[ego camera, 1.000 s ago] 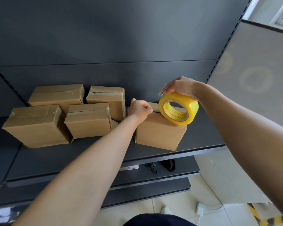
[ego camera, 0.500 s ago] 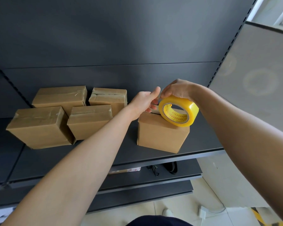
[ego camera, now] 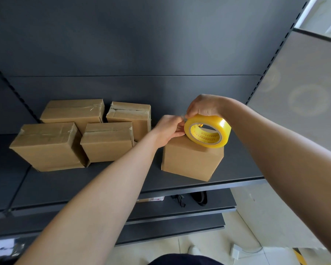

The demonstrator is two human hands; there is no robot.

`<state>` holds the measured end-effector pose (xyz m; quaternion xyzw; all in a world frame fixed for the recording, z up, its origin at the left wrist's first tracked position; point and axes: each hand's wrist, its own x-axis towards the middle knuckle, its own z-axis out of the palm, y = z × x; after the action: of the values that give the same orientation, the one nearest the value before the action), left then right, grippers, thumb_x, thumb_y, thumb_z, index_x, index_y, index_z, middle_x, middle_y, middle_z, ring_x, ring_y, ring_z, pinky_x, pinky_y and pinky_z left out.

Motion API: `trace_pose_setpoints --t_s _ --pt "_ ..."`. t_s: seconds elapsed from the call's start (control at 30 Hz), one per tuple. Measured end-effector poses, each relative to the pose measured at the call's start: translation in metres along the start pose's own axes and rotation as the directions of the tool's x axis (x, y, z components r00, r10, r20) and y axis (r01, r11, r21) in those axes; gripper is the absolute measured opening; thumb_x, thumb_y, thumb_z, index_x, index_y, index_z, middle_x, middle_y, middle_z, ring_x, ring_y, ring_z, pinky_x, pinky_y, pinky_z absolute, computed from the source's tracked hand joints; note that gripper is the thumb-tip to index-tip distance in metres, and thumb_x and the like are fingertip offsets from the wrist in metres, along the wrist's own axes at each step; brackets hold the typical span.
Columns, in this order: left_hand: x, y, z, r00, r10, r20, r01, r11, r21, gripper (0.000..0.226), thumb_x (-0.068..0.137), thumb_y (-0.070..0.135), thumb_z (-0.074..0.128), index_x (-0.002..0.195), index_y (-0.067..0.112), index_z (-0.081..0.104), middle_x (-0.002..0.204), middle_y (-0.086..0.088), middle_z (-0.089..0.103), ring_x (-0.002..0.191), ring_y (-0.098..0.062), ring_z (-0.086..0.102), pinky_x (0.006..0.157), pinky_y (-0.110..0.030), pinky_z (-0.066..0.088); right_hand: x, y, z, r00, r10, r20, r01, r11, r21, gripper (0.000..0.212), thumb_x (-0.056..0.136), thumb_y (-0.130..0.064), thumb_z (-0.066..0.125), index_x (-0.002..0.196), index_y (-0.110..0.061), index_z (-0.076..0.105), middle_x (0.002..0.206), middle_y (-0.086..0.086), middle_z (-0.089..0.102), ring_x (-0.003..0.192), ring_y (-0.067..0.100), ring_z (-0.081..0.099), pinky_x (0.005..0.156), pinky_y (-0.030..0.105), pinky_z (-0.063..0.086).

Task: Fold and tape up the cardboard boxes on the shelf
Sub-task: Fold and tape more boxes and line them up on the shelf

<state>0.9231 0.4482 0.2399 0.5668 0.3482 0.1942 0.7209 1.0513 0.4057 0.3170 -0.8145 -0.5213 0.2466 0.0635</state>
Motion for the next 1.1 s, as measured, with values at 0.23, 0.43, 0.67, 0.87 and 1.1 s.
trace_pose_setpoints --t_s 0.23,0.43,0.67,0.87,1.1 --pt "0.008 -0.01 0.001 0.995 -0.011 -0.096 0.001 0.994 -0.105 0.035 0.103 0.011 0.034 0.118 -0.014 0.053 0.117 -0.026 0.061 0.11 -0.029 0.06 0.091 -0.033 0.049 -0.011 0.02 -0.004 0.998 0.036 -0.046 -0.035 0.999 0.015 0.068 0.065 -0.083 0.054 0.082 -0.018 0.069 0.083 0.003 0.069 0.077 0.021 0.065 0.07 0.033 0.05" --pt "0.014 -0.019 0.007 0.98 0.034 -0.195 -0.047 0.997 -0.062 0.032 0.102 0.009 0.035 0.102 -0.013 0.058 0.11 -0.029 0.06 0.099 -0.028 0.061 0.094 -0.032 0.05 -0.019 0.044 -0.007 0.993 0.067 -0.1 -0.058 0.994 0.09 0.07 0.063 -0.082 0.056 0.078 -0.014 0.066 0.075 0.002 0.064 0.068 0.018 0.06 0.064 0.03 0.044" --pt "0.015 -0.022 0.009 0.962 0.026 -0.271 -0.039 0.998 -0.042 0.028 0.097 0.002 0.032 0.088 -0.007 0.057 0.107 -0.027 0.063 0.096 -0.028 0.067 0.071 -0.017 0.054 -0.019 0.027 -0.003 0.974 0.126 -0.186 -0.15 0.981 -0.122 0.064 0.062 -0.079 0.058 0.062 -0.015 0.051 0.061 0.001 0.048 0.053 0.017 0.046 0.05 0.029 0.033" --pt "0.01 -0.015 -0.001 0.905 -0.005 -0.425 -0.04 0.994 -0.097 0.023 0.097 0.005 0.029 0.08 0.004 0.045 0.076 -0.009 0.053 0.058 -0.017 0.058 0.054 -0.024 0.049 -0.011 0.007 0.007 0.967 0.15 -0.207 -0.187 0.967 -0.171 0.057 0.061 -0.075 0.062 0.065 -0.021 0.044 0.07 0.001 0.049 0.062 0.019 0.049 0.058 0.03 0.038" --pt "0.009 -0.011 -0.039 0.899 0.019 -0.437 0.112 0.956 0.273 0.027 0.1 0.02 0.032 0.085 0.007 0.051 0.073 -0.002 0.049 0.055 -0.011 0.05 0.043 -0.018 0.039 -0.003 -0.018 0.013 0.975 0.111 -0.195 -0.167 0.94 -0.299 0.043 0.076 -0.06 0.057 0.087 -0.02 0.051 0.071 0.0 0.046 0.079 0.026 0.054 0.058 0.028 0.04"
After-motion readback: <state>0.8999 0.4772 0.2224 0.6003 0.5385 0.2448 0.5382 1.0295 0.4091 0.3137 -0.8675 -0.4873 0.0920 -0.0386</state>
